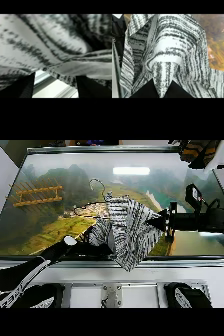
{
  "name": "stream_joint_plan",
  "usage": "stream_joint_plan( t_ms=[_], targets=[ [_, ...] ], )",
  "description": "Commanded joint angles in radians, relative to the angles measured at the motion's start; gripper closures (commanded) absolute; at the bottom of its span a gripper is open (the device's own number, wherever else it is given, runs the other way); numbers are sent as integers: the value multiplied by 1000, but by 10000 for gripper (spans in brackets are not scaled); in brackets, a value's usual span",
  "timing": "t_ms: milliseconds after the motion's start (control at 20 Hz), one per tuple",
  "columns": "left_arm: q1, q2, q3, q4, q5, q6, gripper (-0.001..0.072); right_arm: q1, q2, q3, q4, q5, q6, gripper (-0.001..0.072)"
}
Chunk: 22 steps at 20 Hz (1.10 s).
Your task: Fold the clothes and pants, and hang the long-sleeved shirts on hangers.
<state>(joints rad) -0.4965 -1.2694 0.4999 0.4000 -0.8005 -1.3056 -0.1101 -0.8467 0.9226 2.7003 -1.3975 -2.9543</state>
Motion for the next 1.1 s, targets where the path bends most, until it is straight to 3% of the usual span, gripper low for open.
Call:
stream_joint_plan(
  t_ms=[0, 50, 150, 200, 350, 550, 700, 1050],
  targets=[
    [-51, -53, 66, -33, 19, 18, 194, -1, 1, 1, 0, 0, 1, 704],
    [-59, -71, 87, -24, 19, 16, 233, -1, 1, 1, 0, 0, 1, 703],
    [-62, -91, 113, -24, 16, 16, 590, -1, 1, 1, 0, 0, 1, 703],
    [-53, -87, 115, -25, 15, 22, 695, -1, 1, 1, 0, 0, 1, 704],
    [42, -15, 113, 86, -34, -3, 696, 0, 2, 3, 0, 10, 67, 702],
    [291, 145, 113, 354, -193, -84, 696, 0, 25, 3, 0, 83, 301, 702],
    [499, 261, 116, 390, -273, -86, 697, 25, 50, 5, -2, 132, 362, 704],
    [702, 302, 318, 509, -344, -56, 696, 345, 32, 5, -9, 551, 518, 704]
  ],
)
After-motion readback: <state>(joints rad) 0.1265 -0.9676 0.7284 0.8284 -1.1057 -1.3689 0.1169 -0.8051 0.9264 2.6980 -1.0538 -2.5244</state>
